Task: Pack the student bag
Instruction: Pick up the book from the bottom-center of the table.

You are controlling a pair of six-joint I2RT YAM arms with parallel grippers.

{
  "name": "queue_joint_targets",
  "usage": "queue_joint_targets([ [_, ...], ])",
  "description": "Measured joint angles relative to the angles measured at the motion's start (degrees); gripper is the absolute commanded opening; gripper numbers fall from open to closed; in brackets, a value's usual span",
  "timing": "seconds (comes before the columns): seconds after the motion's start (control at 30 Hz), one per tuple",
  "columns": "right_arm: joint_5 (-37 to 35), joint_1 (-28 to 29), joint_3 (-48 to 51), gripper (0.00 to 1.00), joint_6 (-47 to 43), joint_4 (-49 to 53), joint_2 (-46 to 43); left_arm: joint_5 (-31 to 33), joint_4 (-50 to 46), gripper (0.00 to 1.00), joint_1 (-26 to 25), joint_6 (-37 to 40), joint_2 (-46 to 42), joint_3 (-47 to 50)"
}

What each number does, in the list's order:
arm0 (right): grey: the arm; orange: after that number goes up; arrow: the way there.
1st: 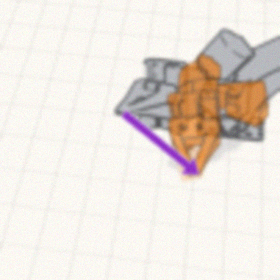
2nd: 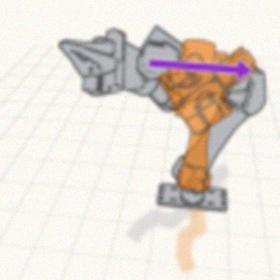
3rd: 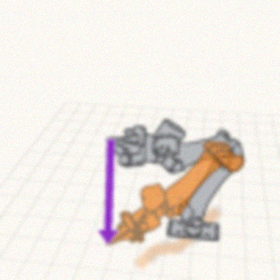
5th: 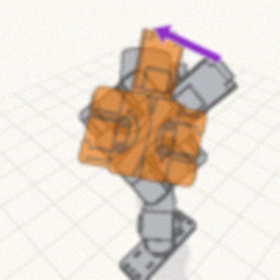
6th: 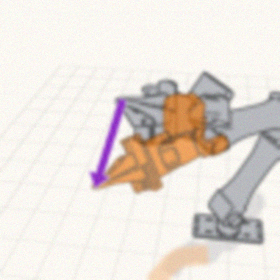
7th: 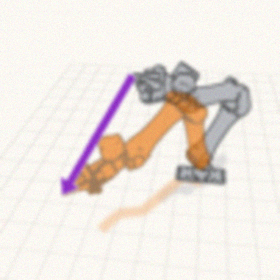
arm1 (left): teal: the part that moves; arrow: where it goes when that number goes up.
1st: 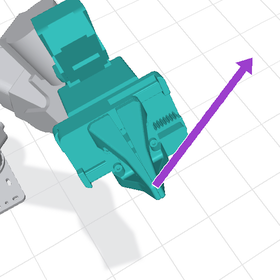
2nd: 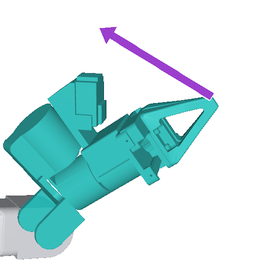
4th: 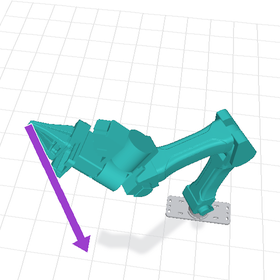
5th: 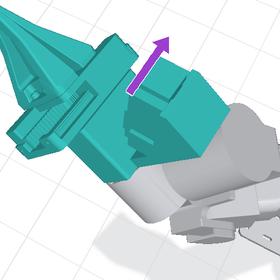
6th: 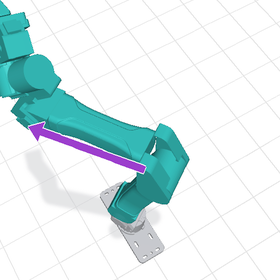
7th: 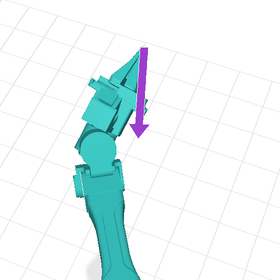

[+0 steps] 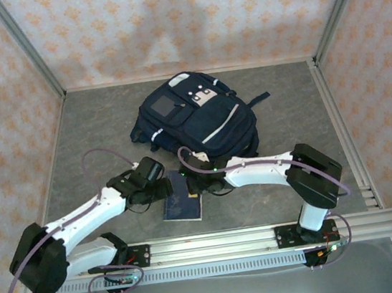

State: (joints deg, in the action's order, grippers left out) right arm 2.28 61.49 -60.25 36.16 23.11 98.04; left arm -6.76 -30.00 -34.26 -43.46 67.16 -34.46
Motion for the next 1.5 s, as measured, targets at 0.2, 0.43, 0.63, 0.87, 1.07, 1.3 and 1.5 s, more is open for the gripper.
queue_joint_targets([
  [0.2, -1.0, 0.1, 0.0, 0.41, 0.5, 0.9, 0.7, -0.5, 4.8, 0.62, 1.0, 2.7, 5.5, 1.0],
  [0.43, 0.8, 0.1, 1.5, 0.35, 1.3, -3.2, 3.3, -4.1, 9.6, 0.60, 1.9, 5.7, 6.3, 3.3],
  [0.63, 2.7, -0.4, 2.9, 0.32, 1.7, -7.3, 3.3, -5.6, 10.8, 0.57, 3.0, 6.2, 6.6, 4.1],
  [0.87, 4.5, -1.2, 4.0, 0.31, 1.7, -10.2, 3.1, -7.9, 11.9, 0.57, 3.5, 5.9, 5.3, 4.7],
  [1.07, 6.2, -2.1, 5.2, 0.30, 2.4, -11.9, 2.6, -11.0, 15.5, 0.57, 3.2, 4.3, 5.2, 5.3],
  [1.3, 7.9, -3.5, 6.9, 0.29, 3.0, -13.7, 1.7, -12.1, 15.7, 0.55, 3.1, 2.7, 3.9, 5.7],
  [1.5, 8.3, -5.4, 10.9, 0.28, 4.3, -16.5, -0.9, -18.4, 15.6, 0.52, 1.3, -2.2, -6.3, 8.0],
])
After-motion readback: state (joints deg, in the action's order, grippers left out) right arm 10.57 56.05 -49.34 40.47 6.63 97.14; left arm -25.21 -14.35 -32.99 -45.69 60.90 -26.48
